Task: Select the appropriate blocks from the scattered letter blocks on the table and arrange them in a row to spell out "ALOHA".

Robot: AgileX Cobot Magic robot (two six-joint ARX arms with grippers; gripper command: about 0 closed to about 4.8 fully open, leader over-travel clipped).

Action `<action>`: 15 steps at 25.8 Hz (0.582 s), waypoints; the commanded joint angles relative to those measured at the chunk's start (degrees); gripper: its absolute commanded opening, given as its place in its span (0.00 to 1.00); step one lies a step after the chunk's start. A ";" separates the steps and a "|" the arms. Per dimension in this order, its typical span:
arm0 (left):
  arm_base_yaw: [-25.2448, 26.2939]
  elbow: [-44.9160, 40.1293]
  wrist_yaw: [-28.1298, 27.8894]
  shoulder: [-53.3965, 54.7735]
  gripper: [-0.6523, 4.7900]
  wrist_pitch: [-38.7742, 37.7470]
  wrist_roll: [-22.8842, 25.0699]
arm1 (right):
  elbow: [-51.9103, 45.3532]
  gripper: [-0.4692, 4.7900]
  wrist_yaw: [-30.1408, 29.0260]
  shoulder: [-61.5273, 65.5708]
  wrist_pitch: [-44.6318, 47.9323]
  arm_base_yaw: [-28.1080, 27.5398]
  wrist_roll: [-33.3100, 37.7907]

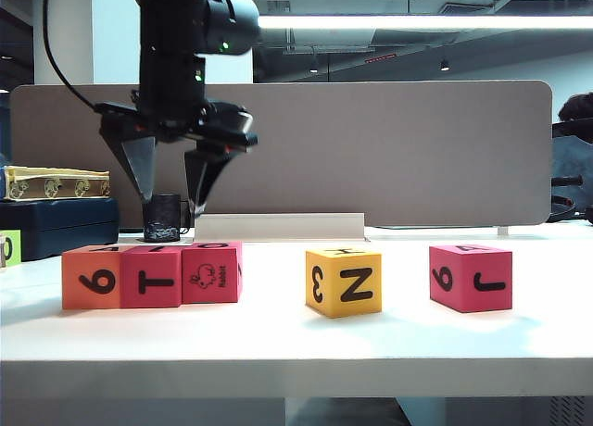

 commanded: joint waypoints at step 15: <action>-8.83 0.04 25.07 -0.13 0.94 1.44 16.41 | 0.09 0.08 0.04 -0.07 1.53 0.07 0.26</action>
